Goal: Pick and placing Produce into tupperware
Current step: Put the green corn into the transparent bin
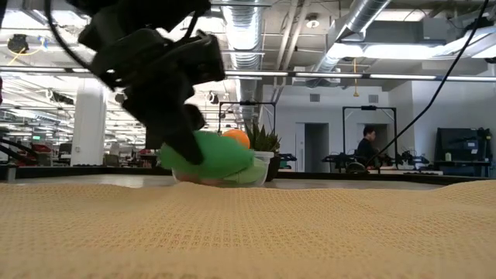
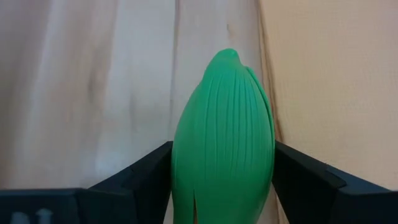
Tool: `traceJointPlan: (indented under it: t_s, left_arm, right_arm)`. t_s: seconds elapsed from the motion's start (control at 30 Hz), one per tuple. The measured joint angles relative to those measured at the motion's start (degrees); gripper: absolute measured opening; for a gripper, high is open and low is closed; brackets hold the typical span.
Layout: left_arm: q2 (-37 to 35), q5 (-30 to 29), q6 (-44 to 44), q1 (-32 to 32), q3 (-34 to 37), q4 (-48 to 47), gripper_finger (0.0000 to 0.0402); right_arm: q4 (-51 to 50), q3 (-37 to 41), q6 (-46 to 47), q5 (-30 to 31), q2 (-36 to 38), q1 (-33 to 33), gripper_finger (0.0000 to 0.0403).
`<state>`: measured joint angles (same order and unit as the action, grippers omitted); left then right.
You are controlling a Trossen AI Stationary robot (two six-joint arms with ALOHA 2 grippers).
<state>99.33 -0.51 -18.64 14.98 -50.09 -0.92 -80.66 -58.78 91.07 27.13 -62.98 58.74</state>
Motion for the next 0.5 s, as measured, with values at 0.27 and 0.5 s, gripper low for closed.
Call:
traceJointPlan:
  t_s: [0.27,0.5]
  left_arm:
    - [0.0,-0.3,5.1,-2.8,-7.6,-7.0,0.0236]
    - [0.0,-1.6,9.2,-5.3,-13.3,-14.3,0.0236]
  right_arm:
    - [0.0,0.0,0.0,0.0,0.0,0.0,0.0291]
    - [-0.5,0.0,-0.2,1.3,0.0,0.0,0.0291]
